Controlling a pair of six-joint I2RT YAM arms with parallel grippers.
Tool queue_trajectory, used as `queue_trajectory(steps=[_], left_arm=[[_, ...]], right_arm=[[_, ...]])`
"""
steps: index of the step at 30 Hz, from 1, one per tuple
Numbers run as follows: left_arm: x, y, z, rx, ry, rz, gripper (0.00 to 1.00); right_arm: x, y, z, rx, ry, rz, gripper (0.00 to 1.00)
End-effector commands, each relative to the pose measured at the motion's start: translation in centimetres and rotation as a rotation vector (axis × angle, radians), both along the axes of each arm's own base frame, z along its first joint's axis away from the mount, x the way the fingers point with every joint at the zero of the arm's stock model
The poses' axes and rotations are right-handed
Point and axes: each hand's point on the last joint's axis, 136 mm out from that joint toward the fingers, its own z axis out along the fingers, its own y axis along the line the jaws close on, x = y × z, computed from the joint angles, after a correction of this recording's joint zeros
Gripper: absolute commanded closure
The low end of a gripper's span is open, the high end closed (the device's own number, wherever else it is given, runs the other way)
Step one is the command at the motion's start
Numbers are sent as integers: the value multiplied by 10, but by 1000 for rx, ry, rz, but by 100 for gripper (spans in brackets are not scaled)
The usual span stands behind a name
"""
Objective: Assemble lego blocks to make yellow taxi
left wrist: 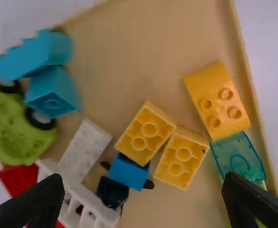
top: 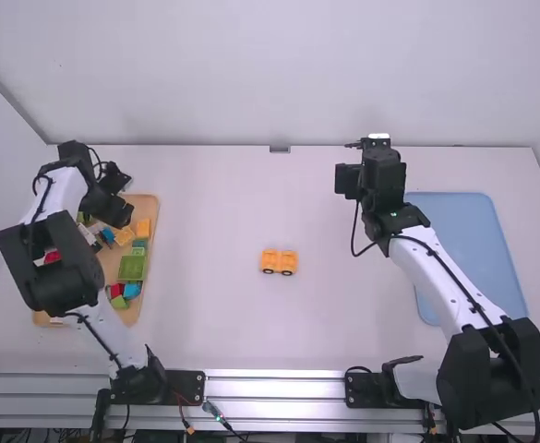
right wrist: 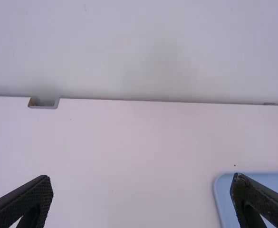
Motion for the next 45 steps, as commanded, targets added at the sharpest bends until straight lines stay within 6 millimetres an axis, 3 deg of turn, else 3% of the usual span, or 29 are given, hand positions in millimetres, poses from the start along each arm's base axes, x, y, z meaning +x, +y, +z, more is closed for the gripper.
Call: queue_trajectory(steps=[1, 4, 13, 28, 45], left_arm=[[-2, -10, -13, -39, 33, -105, 12], [-5, -14, -19, -56, 49, -114, 25], [-24, -15, -37, -101, 84, -121, 38], [-35, -16, -63, -105, 87, -108, 49], [-40, -19, -78, -106, 78, -100, 51]], right_arm=[[6, 5, 13, 14, -26, 7, 1], [6, 4, 13, 14, -26, 5, 1], [6, 5, 13, 15, -26, 6, 1], [6, 4, 13, 45, -30, -11, 1], [6, 4, 12, 44, -25, -11, 1]])
